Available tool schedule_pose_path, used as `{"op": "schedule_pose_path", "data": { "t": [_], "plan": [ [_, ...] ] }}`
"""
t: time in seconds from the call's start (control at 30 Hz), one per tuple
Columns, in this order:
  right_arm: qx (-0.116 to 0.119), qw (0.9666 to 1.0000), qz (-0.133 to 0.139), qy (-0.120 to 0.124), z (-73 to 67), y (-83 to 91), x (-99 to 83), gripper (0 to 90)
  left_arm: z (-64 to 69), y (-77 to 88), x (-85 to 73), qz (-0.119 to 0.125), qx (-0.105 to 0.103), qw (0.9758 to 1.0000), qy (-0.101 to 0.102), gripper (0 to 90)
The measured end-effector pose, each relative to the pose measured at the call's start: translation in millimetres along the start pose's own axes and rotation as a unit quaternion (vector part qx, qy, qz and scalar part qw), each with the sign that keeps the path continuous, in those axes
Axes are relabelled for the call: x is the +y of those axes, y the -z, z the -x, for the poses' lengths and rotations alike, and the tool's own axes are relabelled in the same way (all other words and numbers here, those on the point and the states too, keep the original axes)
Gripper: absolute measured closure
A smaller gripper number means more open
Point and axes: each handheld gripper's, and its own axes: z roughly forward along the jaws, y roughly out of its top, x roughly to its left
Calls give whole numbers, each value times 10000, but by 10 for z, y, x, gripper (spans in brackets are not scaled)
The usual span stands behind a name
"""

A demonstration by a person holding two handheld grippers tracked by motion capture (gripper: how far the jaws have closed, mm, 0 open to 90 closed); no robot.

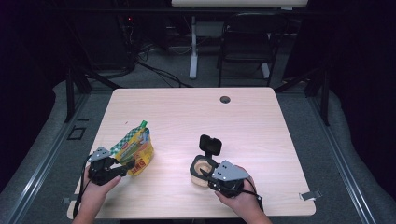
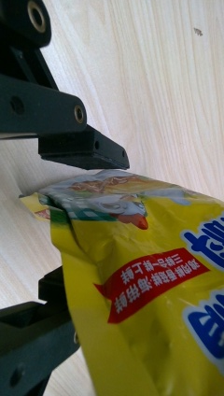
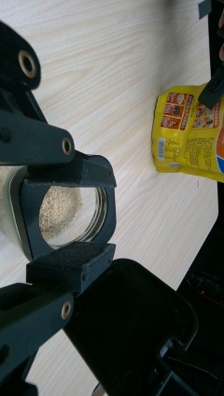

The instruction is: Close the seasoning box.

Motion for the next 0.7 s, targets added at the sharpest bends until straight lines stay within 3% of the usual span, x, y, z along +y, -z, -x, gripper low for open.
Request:
{"op": "schedule_pose_path", "data": {
  "t": [0.47, 0.7],
  "plan": [
    [38, 9995, 126, -288, 107, 99, 50, 606, 68, 166, 2, 72, -69, 10000, 0, 469],
    [-158, 9981, 251, -534, 264, 237, 88, 607, 95, 269, -57, 65, -39, 10000, 36, 470]
  ]
}}
